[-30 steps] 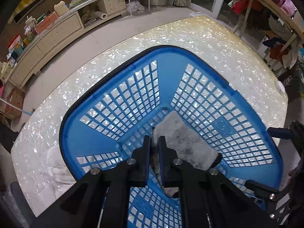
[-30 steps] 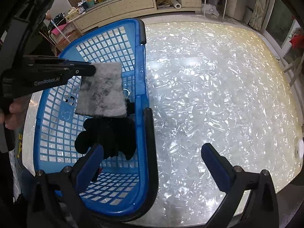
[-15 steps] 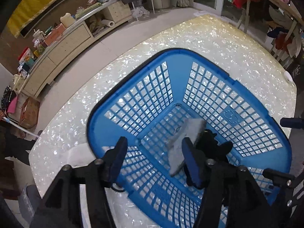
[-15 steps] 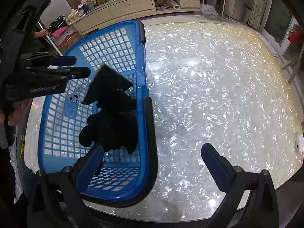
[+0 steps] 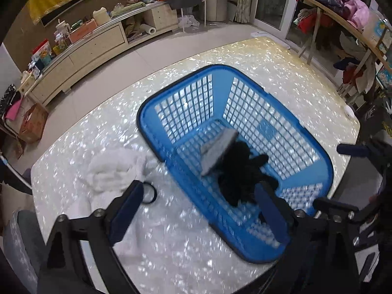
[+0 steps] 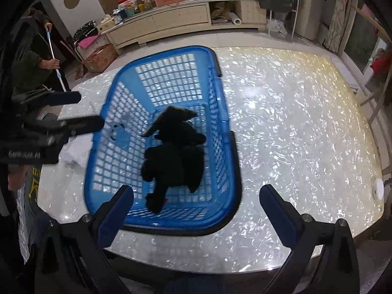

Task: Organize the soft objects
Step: 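Withdraw both grippers from the basket back over the remaining towels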

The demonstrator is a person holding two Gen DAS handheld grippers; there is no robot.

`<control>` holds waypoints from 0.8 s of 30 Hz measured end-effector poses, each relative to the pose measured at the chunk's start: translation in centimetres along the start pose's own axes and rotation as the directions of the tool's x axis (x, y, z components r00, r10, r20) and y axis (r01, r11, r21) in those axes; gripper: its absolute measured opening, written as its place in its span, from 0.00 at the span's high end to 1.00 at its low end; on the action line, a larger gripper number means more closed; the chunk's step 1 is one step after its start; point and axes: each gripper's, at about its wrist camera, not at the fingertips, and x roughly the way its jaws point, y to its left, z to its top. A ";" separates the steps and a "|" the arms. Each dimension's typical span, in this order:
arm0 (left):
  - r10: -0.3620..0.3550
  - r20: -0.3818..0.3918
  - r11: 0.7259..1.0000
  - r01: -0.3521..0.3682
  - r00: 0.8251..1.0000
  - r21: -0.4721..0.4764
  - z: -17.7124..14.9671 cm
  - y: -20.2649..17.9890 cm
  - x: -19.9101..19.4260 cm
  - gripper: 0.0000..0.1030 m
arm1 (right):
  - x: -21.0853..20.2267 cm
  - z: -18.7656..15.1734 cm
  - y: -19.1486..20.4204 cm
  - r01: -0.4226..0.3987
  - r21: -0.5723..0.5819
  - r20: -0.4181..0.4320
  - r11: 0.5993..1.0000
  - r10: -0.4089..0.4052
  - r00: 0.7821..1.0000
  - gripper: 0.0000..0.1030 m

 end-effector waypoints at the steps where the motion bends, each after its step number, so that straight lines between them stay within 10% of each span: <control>1: 0.000 0.003 1.000 0.000 1.000 -0.005 -0.7 0.0 -0.5 0.01 | -0.3 -0.2 0.5 0.001 -0.007 0.002 1.000 -0.001 1.000 0.00; 24: 0.028 0.031 0.981 -0.022 0.999 -0.191 -15.6 9.3 -7.1 0.00 | -0.7 -1.4 14.4 -0.019 -0.216 0.003 0.976 0.020 1.000 0.00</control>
